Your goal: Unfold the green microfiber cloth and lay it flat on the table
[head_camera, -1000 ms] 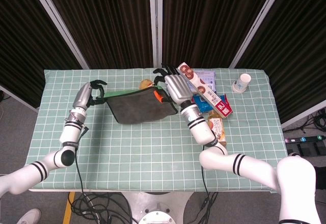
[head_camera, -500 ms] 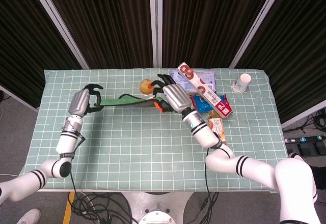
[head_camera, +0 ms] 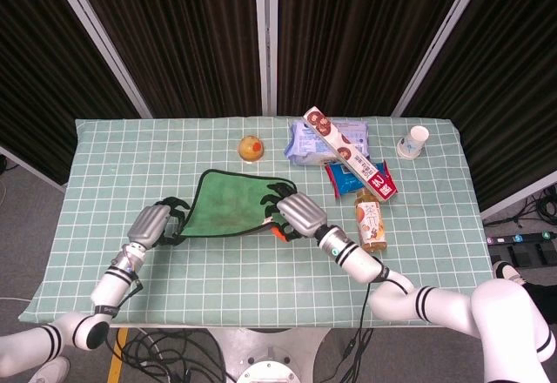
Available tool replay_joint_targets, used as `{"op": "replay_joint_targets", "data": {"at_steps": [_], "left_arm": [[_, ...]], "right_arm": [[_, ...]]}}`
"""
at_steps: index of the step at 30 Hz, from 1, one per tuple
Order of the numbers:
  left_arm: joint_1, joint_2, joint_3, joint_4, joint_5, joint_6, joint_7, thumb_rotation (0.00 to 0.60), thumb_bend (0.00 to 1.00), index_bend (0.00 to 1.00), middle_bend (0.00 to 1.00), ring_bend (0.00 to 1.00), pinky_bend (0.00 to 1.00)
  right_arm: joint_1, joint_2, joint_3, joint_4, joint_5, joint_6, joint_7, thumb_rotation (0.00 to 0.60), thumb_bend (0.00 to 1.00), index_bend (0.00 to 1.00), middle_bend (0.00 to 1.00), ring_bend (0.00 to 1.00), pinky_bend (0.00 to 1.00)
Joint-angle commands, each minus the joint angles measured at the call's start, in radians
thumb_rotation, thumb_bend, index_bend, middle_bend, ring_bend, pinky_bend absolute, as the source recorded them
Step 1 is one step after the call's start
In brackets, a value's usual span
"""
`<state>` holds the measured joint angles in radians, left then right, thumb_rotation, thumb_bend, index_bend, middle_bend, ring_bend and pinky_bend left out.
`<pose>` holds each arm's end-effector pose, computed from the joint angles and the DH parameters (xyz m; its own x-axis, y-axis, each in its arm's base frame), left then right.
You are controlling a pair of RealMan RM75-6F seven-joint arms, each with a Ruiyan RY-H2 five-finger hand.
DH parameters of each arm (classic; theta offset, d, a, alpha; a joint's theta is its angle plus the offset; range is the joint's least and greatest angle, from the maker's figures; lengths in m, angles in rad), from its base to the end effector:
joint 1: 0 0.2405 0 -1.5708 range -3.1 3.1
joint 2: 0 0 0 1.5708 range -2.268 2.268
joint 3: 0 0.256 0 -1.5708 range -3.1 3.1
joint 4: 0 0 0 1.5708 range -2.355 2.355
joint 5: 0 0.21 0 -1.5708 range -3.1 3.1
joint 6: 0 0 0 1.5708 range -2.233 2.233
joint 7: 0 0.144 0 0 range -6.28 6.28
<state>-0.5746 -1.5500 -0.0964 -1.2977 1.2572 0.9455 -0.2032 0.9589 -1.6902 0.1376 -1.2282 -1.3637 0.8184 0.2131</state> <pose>-0.2407 0.3189 -0.0135 0.1137 0.4002 0.9094 0.9883 -0.1388 -0.0624 -0.0833 -0.3637 -0.0693 0.2989 -0.4381 0.8478 -0.8317 -0.5551 0.0064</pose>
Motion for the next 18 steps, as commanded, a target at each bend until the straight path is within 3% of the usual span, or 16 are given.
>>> {"op": "replay_joint_targets", "data": {"at_steps": [1, 4, 6, 10, 13, 18], "left_arm": [[0.000, 0.000, 0.014, -0.008, 0.005, -0.018, 0.024, 0.600, 0.37, 0.73, 0.40, 0.20, 0.25], [-0.002, 0.002, 0.028, -0.013, 0.006, -0.035, 0.052, 0.600, 0.35, 0.66, 0.39, 0.20, 0.24], [-0.007, 0.012, 0.041, -0.022, 0.004, -0.063, 0.074, 0.600, 0.30, 0.53, 0.35, 0.20, 0.23], [-0.019, 0.033, 0.061, -0.048, -0.006, -0.109, 0.129, 0.600, 0.16, 0.35, 0.26, 0.18, 0.20], [-0.020, 0.040, 0.064, -0.067, -0.012, -0.114, 0.151, 0.600, 0.09, 0.31, 0.23, 0.17, 0.19], [-0.012, 0.059, 0.060, -0.108, -0.001, -0.089, 0.163, 0.600, 0.06, 0.30, 0.23, 0.17, 0.19]], "right_arm": [[-0.011, -0.007, -0.018, -0.003, -0.016, 0.004, -0.016, 0.600, 0.43, 0.63, 0.22, 0.00, 0.00], [-0.018, -0.007, -0.041, -0.006, -0.031, -0.001, -0.050, 0.599, 0.42, 0.58, 0.21, 0.00, 0.00], [-0.023, -0.004, -0.054, -0.010, -0.034, -0.006, -0.085, 0.579, 0.38, 0.52, 0.19, 0.00, 0.00], [-0.037, 0.005, -0.072, -0.030, -0.025, -0.018, -0.152, 0.473, 0.17, 0.33, 0.13, 0.00, 0.00], [-0.047, 0.016, -0.089, -0.052, -0.015, -0.031, -0.207, 0.384, 0.02, 0.19, 0.08, 0.00, 0.00], [-0.071, 0.059, -0.115, -0.121, 0.006, -0.034, -0.311, 0.277, 0.00, 0.06, 0.03, 0.00, 0.00]]}}
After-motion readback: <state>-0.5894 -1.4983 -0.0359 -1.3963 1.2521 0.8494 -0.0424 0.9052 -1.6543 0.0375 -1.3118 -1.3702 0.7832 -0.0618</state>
